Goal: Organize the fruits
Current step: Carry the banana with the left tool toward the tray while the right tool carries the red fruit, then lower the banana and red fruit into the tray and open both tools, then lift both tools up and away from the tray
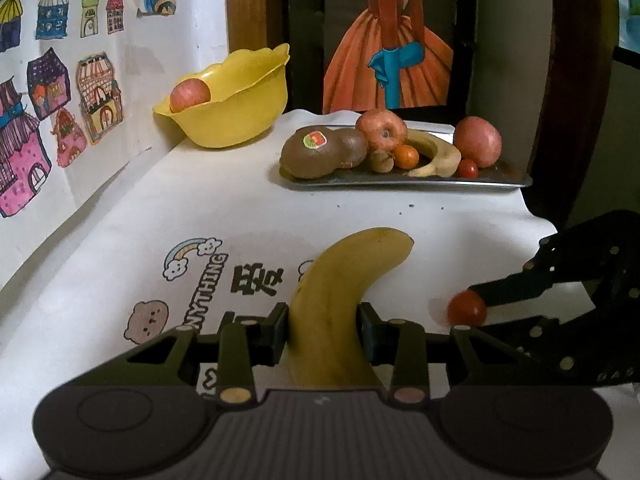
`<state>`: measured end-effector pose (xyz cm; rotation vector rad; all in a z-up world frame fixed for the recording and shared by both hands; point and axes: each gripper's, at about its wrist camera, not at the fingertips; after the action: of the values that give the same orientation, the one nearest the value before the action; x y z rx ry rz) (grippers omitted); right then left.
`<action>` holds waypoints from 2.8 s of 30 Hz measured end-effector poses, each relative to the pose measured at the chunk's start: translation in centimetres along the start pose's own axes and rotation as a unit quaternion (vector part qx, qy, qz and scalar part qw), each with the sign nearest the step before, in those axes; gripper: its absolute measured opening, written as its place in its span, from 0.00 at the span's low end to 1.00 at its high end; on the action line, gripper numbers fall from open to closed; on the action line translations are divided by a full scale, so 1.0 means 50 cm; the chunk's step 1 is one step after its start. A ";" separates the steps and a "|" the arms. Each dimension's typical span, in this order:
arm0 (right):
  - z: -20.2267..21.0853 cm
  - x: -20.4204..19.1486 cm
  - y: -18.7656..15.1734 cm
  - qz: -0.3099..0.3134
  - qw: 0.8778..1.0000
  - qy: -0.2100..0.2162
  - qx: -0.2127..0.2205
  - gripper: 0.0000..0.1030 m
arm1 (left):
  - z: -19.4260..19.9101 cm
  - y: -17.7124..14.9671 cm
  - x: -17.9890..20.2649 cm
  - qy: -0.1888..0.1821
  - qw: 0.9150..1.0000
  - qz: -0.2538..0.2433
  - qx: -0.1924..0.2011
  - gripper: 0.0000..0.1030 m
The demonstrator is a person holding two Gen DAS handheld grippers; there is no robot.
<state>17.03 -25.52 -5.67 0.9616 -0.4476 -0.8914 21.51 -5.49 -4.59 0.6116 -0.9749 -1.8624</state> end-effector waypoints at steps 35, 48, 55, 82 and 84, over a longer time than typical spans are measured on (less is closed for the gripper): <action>-0.029 0.296 0.121 0.008 0.982 -0.163 0.098 0.26 | -0.250 0.299 0.057 -0.001 0.989 0.075 0.131 0.36; -0.088 0.341 0.111 0.033 0.981 -0.175 0.078 0.27 | -0.345 0.281 0.050 0.011 0.990 0.074 0.120 0.34; -0.089 0.335 0.106 0.037 0.980 -0.178 0.085 0.31 | -0.340 0.279 0.060 0.015 0.990 0.070 0.124 0.35; 0.054 0.259 0.126 0.017 0.960 -0.213 0.181 0.93 | -0.136 0.300 0.069 0.021 0.971 0.080 0.224 1.00; 0.073 0.247 0.130 0.013 0.958 -0.215 0.190 0.97 | -0.113 0.300 0.070 0.024 0.969 0.079 0.233 1.00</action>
<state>24.59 -35.67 1.20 1.1051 -1.0301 -1.0127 31.55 -14.68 4.59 0.8257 -1.4016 -1.4758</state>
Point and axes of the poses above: each gripper's, at about its wrist camera, not at the fingertips, and z roughly against the way its jaws point, x to its right, y to its top, and after that the axes turned 6 degrees about x, right-handed
